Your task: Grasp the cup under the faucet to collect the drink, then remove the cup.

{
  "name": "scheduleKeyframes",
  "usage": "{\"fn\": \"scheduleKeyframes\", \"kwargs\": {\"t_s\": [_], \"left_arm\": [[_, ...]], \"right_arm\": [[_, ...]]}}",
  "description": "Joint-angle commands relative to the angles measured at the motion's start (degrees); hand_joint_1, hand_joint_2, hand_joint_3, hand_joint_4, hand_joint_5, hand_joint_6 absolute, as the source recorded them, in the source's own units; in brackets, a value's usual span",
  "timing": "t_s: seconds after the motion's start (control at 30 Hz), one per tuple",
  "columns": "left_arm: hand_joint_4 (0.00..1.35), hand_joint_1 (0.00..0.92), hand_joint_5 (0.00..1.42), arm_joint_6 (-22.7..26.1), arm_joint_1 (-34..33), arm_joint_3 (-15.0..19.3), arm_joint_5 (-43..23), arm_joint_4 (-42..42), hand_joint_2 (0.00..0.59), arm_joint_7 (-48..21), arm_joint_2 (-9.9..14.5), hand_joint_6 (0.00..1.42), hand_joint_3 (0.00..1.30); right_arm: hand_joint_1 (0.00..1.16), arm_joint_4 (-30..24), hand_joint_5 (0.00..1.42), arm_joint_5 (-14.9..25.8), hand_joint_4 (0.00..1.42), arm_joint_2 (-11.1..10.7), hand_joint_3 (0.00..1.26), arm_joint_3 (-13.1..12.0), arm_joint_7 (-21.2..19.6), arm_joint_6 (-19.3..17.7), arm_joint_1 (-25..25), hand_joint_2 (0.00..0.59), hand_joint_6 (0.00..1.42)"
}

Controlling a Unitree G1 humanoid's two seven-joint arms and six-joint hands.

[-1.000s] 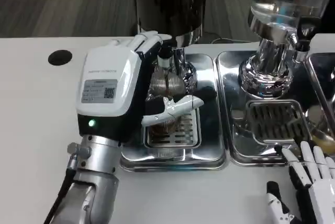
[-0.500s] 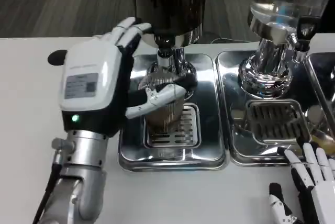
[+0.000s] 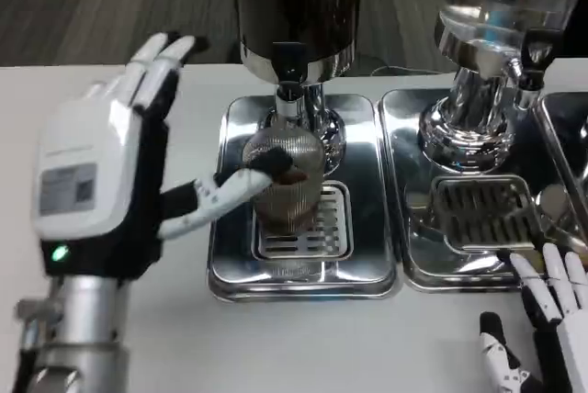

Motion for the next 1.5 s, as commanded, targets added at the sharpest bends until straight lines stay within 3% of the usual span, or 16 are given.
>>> {"fn": "scheduleKeyframes", "kwargs": {"t_s": [0.03, 0.17, 0.37, 0.6, 0.8, 0.97, 1.17, 1.37, 1.5], "left_arm": [[0.09, 0.0, 0.33, -3.05, 6.93, 3.23, -1.14, -1.98, 0.04, 2.09, 1.82, 0.34, 0.23], [0.05, 0.0, 0.27, -5.2, 12.64, 3.49, 0.95, -1.59, 0.035, 4.56, 2.58, 0.27, 0.19], [0.0, 0.0, 0.2, -5.89, 17.45, 0.4, 6.81, 3.26, 0.041, 7.3, 3.42, 0.19, 0.14], [0.0, 0.0, 0.16, -6.09, 17.57, -3.73, 8.56, 13.38, 0.059, 10.95, 3.11, 0.14, 0.12], [0.0, 0.0, 0.14, -4.69, 15.82, -6.71, 9.22, 19.33, 0.057, 12.86, 3.48, 0.12, 0.12], [0.0, 0.0, 0.14, -3.41, 15.46, -8.06, 8.49, 20.89, 0.063, 13.59, 3.76, 0.11, 0.14], [0.0, 0.0, 0.14, -2.93, 16.37, -8.0, 7.66, 20.01, 0.064, 14.48, 4.26, 0.11, 0.16], [0.0, 0.0, 0.14, -2.66, 17.15, -7.35, 7.05, 19.41, 0.064, 14.62, 4.78, 0.11, 0.17], [0.0, 0.0, 0.14, -2.68, 18.15, -6.66, 6.4, 18.9, 0.07, 15.01, 5.14, 0.11, 0.18]], "right_arm": [[0.04, -1.35, 0.0, 0.0, 0.0, -0.81, 0.15, -0.44, 1.27, -0.55, -1.06, 0.418, 0.07], [0.05, -2.22, 0.0, -0.29, 0.0, -0.9, 0.14, -0.48, 2.11, -0.55, -1.84, 0.402, 0.08], [0.04, -4.48, 0.0, -0.73, 0.0, -1.55, 0.09, -0.92, 6.67, 0.91, -3.98, 0.376, 0.04], [0.08, -8.89, 0.0, -0.98, 0.0, -1.41, 0.02, -1.31, 12.58, 2.96, -5.3, 0.341, 0.03], [0.17, -12.73, 0.0, 1.69, 0.0, 0.01, 0.0, -1.44, 18.39, 3.5, -6.67, 0.302, 0.05], [0.29, -14.13, 0.0, 5.45, 0.0, 2.24, 0.0, -0.89, 26.57, 4.92, -10.66, 0.287, 0.0], [0.34, -13.36, 0.0, 14.61, 0.0, 6.18, 0.0, -1.39, 35.71, 6.48, -16.31, 0.233, 0.0], [0.4, -10.92, 0.0, 19.09, 0.0, 9.21, 0.0, -0.38, 41.11, 8.62, -22.14, 0.191, 0.0], [0.46, -4.29, 0.0, 22.05, 0.0, 10.55, 0.0, -0.32, 43.74, 9.0, -27.67, 0.175, 0.0]]}}
